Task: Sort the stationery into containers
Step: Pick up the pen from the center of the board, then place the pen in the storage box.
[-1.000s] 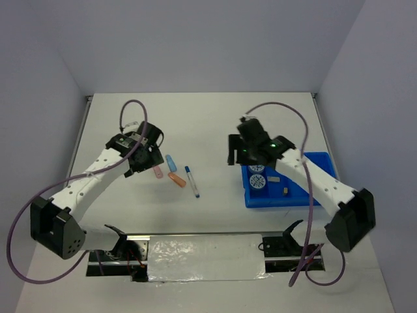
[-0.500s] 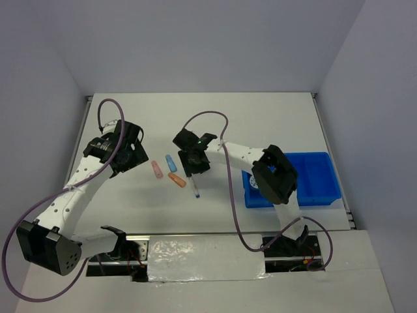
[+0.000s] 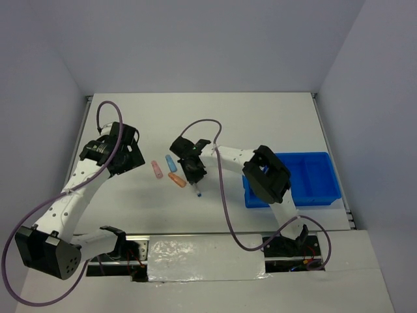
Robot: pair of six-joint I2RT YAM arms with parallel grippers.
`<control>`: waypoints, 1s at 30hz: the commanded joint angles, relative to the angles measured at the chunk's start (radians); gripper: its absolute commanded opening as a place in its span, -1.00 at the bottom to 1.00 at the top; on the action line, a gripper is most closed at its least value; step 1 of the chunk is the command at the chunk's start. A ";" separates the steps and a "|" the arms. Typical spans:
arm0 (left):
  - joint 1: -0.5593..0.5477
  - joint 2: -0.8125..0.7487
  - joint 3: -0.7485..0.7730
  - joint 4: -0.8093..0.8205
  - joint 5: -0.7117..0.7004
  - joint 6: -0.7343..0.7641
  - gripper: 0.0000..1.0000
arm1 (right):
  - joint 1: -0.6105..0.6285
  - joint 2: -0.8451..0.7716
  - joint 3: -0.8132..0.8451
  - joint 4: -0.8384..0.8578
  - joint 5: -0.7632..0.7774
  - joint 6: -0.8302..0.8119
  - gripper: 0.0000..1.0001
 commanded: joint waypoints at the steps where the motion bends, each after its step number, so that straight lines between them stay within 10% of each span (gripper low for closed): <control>1: 0.011 -0.014 -0.004 0.019 0.014 0.042 0.99 | 0.004 0.011 -0.037 0.021 -0.012 -0.002 -0.75; 8: 0.014 -0.012 -0.012 0.059 0.063 0.114 0.99 | -0.062 -0.324 -0.068 0.017 -0.021 -0.087 -0.98; 20: 0.013 -0.064 -0.168 0.182 0.325 0.108 0.92 | -0.706 -0.587 -0.123 -0.535 0.506 -0.176 -1.00; 30: 0.013 -0.101 -0.211 0.218 0.410 0.199 0.96 | -0.967 -0.679 -0.293 -0.290 0.640 -0.346 -1.00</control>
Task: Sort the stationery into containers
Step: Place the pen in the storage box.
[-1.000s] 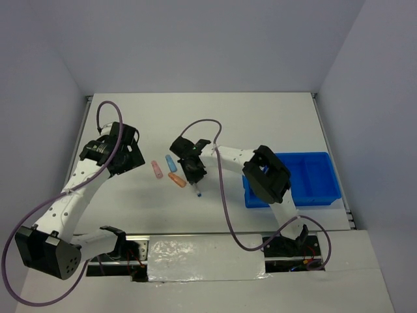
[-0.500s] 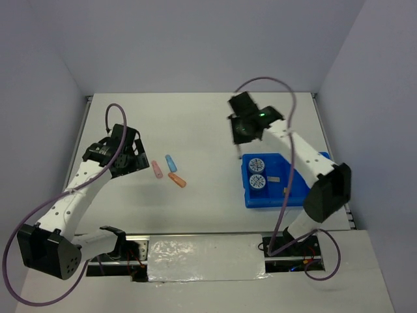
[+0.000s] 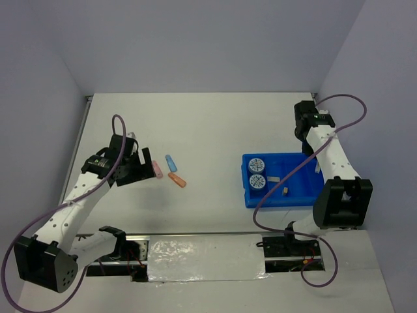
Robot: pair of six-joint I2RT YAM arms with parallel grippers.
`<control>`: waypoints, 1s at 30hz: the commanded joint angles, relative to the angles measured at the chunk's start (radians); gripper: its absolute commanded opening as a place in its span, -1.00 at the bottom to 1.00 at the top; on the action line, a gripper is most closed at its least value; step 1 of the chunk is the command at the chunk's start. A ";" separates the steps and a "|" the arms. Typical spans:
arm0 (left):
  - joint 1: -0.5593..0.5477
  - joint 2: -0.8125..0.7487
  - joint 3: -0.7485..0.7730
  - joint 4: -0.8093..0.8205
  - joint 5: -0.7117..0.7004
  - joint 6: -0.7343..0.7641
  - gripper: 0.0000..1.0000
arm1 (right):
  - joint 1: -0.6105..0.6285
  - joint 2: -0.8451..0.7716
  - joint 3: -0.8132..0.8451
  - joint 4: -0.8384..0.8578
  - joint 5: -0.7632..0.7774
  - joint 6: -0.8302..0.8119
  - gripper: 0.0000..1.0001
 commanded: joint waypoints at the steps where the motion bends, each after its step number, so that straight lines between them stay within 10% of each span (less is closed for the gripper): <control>1: 0.005 0.005 -0.024 0.043 0.051 0.046 0.96 | -0.036 -0.036 -0.047 0.107 0.054 -0.065 -1.00; 30: 0.006 0.003 -0.078 0.153 0.066 0.067 0.99 | -0.102 -0.021 -0.333 0.300 0.032 -0.113 -0.60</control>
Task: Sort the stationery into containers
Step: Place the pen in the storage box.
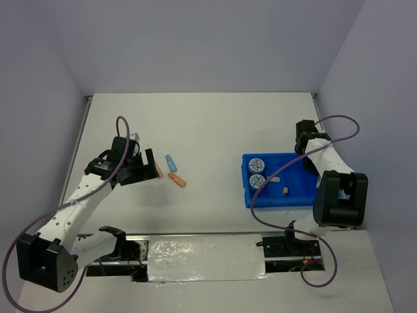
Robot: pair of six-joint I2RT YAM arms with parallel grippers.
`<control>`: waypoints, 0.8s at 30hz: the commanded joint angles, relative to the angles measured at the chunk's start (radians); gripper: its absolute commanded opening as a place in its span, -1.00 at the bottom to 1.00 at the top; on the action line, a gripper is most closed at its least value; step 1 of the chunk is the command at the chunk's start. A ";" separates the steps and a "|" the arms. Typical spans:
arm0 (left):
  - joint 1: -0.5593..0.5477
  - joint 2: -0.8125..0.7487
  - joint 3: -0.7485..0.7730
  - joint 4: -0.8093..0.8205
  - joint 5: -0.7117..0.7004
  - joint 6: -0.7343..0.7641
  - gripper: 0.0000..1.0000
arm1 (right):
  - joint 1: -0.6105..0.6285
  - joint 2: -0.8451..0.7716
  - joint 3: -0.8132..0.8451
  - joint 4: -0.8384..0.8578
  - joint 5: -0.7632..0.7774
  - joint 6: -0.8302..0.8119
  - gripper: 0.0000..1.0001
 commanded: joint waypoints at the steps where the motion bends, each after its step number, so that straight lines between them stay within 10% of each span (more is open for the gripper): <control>1: 0.006 -0.001 -0.003 0.034 0.012 0.023 0.99 | -0.015 -0.027 -0.022 0.023 0.024 0.004 -0.57; 9: 0.011 -0.003 0.000 0.036 0.003 0.020 0.99 | -0.016 -0.033 0.017 -0.006 -0.005 0.021 0.15; 17: 0.014 0.042 0.030 0.028 -0.040 -0.009 0.99 | -0.009 -0.078 0.176 -0.093 -0.080 0.062 0.18; 24: 0.012 0.277 0.136 0.030 -0.098 -0.124 0.99 | 0.244 -0.199 0.498 -0.188 -0.327 0.211 0.70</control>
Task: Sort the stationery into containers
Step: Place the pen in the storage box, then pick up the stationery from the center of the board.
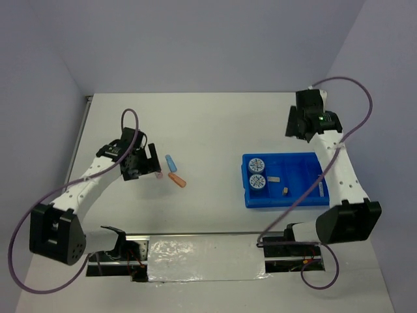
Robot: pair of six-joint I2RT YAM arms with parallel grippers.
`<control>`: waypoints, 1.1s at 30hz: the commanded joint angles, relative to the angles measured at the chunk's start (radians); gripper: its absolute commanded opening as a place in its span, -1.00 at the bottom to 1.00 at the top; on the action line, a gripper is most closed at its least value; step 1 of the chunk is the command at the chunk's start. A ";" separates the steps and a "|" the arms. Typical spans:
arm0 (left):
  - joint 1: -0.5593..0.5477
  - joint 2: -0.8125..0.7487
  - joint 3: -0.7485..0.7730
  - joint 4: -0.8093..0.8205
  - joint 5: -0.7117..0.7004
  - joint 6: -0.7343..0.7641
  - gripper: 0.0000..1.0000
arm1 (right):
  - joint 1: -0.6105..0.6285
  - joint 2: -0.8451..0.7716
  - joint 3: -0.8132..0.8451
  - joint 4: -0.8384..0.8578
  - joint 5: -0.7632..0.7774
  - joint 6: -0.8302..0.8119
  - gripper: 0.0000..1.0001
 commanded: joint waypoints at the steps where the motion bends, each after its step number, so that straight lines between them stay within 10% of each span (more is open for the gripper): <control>1: 0.004 0.136 0.082 0.012 -0.069 -0.088 0.99 | 0.161 -0.064 0.240 -0.081 -0.174 0.101 0.82; 17: -0.048 0.583 0.238 0.045 -0.234 -0.182 0.85 | 0.391 -0.270 0.169 -0.114 -0.436 0.104 0.90; 22: -0.071 0.607 0.206 0.056 -0.233 -0.216 0.45 | 0.391 -0.322 0.142 -0.115 -0.462 0.066 0.85; 27: -0.093 0.569 0.149 0.061 -0.224 -0.252 -0.69 | 0.388 -0.363 0.134 -0.065 -0.518 0.058 1.00; 33: -0.177 0.296 0.160 -0.013 -0.253 -0.275 -0.99 | 0.377 -0.356 0.058 -0.006 -0.695 0.116 1.00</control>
